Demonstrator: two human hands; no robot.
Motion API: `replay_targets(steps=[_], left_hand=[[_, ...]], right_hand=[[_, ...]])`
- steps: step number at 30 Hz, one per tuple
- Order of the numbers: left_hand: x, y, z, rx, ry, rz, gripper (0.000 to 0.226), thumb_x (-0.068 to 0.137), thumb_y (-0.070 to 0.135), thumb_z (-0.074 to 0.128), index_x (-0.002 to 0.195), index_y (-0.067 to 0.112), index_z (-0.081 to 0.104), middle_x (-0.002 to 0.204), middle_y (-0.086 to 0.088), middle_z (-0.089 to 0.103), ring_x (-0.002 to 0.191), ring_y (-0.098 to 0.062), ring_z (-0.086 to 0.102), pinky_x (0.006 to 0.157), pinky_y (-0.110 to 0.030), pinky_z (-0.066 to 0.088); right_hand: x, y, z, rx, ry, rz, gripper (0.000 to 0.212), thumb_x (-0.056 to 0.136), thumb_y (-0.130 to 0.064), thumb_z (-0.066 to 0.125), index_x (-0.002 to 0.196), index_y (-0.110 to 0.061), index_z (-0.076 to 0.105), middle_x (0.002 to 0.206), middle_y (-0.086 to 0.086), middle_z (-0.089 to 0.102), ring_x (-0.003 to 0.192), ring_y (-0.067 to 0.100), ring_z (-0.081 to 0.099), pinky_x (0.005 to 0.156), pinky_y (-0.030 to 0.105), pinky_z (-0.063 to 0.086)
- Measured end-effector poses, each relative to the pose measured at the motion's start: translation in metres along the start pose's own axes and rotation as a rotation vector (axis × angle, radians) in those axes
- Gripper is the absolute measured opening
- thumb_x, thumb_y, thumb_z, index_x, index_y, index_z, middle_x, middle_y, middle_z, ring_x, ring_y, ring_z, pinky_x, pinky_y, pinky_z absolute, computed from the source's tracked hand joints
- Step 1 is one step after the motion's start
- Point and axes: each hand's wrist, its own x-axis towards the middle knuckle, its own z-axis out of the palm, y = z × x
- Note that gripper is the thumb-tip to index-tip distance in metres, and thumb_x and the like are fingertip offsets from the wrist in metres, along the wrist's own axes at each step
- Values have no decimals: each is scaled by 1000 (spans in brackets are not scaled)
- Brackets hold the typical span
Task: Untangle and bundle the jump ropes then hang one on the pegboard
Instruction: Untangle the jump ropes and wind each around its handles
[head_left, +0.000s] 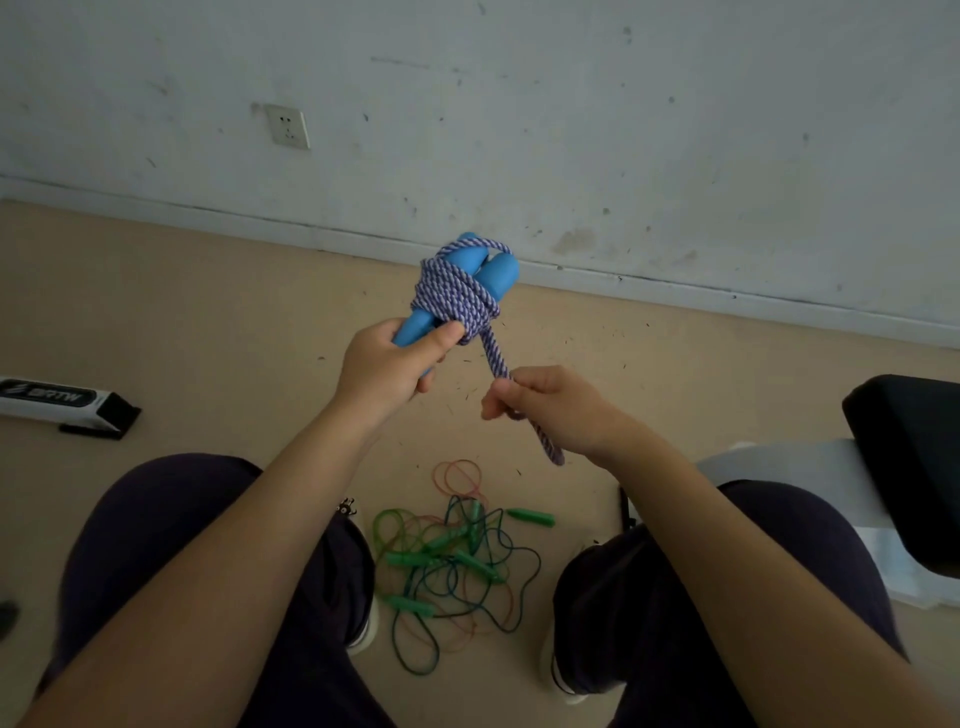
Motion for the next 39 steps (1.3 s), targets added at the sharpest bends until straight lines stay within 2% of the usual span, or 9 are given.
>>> replay_targets(steps=[3,7,12,17,21,24,31,36,39], left_hand=[[-1,1,-1,-16,-67,13,44,66,59,75,72,17,65,49,6,53,43,-8,46,40,-18,34],[0,2,0,-39,-40,13,44,63,59,75,72,17,65,55,2,57,44,-10,47,40,-20,34],[0,2,1,-55,-56,17,47,59,61,75,69,17,63,48,5,53,38,-9,43,38,-18,31],[-2,-3,3,-38,-91,42,30,81,38,79,71,15,63,46,8,52,36,-5,43,36,-14,30],[-1,-4,2,-28,-96,48,29,86,34,77,72,13,63,45,9,52,37,-6,43,37,-14,31],[-4,-6,6,13,-116,81,37,78,44,78,73,11,63,47,7,52,39,-7,46,39,-15,34],[8,-10,-1,-34,153,49,41,66,62,75,62,22,62,47,7,56,42,-7,48,41,-18,36],[10,-14,1,10,218,52,45,66,63,72,62,19,60,45,8,55,42,-5,48,42,-18,38],[12,-14,-3,31,231,48,43,70,60,72,62,20,59,44,9,56,40,-3,47,42,-16,38]], right_hand=[[-2,0,-3,83,-82,-3,24,102,-15,51,107,-6,72,93,11,75,87,23,70,85,33,55],[-5,-8,1,198,-100,-22,28,105,-8,42,132,-8,50,57,3,48,49,18,48,61,33,50],[-6,-12,0,250,-42,-32,26,107,-22,37,119,-5,51,52,4,28,40,15,30,49,28,44],[-1,-8,0,249,53,-21,19,103,-3,43,102,7,60,84,16,61,77,29,60,80,41,53],[-1,-9,0,268,15,-16,20,104,-6,41,98,-1,59,62,1,52,47,9,39,48,21,34],[0,-12,2,371,-4,42,19,107,-18,36,108,-5,50,59,2,37,42,8,26,38,18,22],[0,-16,6,307,-7,11,28,107,-20,35,86,-9,50,57,0,31,47,9,24,44,18,23],[2,-14,6,268,-14,54,26,107,-27,38,104,-7,55,56,-1,32,43,9,24,39,20,24],[2,-9,4,264,-57,78,24,106,-29,41,97,-11,54,55,-3,31,45,11,22,44,23,20]])
